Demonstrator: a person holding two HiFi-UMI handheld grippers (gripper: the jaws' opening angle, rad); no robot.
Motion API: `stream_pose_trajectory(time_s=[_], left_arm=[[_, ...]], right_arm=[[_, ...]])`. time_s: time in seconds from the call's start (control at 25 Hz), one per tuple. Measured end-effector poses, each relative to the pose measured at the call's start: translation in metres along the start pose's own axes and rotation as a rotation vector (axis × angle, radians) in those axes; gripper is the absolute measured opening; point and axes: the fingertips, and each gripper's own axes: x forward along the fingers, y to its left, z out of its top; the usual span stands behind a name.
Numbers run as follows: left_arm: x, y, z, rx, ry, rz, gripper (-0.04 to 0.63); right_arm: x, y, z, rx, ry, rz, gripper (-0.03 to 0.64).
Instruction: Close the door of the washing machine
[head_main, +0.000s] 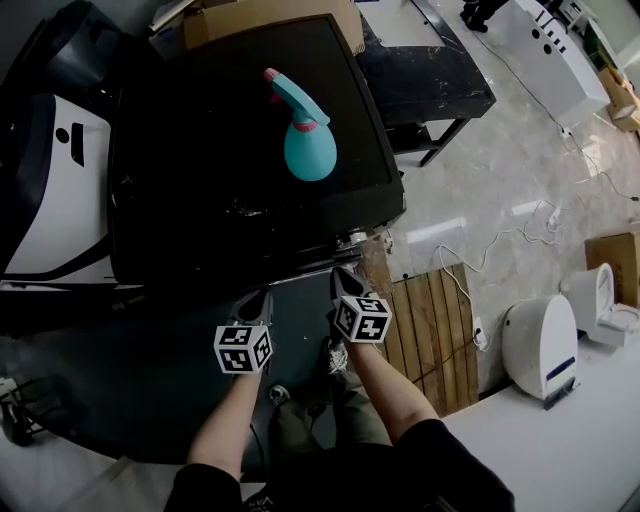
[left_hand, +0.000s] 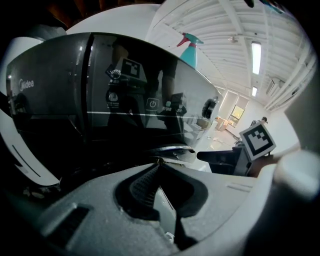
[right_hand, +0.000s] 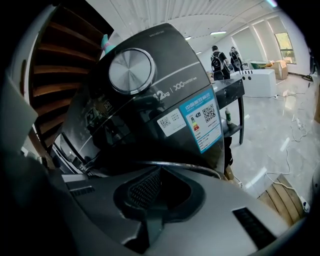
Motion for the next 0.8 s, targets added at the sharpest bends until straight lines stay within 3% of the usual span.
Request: stream_pose_trajectory(time_s=[0.4,0.8], left_arm=[[-0.042,-0.022,-0.006,0.058,-0.021,-0.106,0.003],[-0.127,-0.035,-0.014,0.116,-0.076,-0.193,0.003]], right_arm=[[-0.059,0.031,0.003,-0.068,-0.067,-0.036,0.000],[-0.158,0.083,-0.016,-0.078,-0.187,-0.098,0.000]])
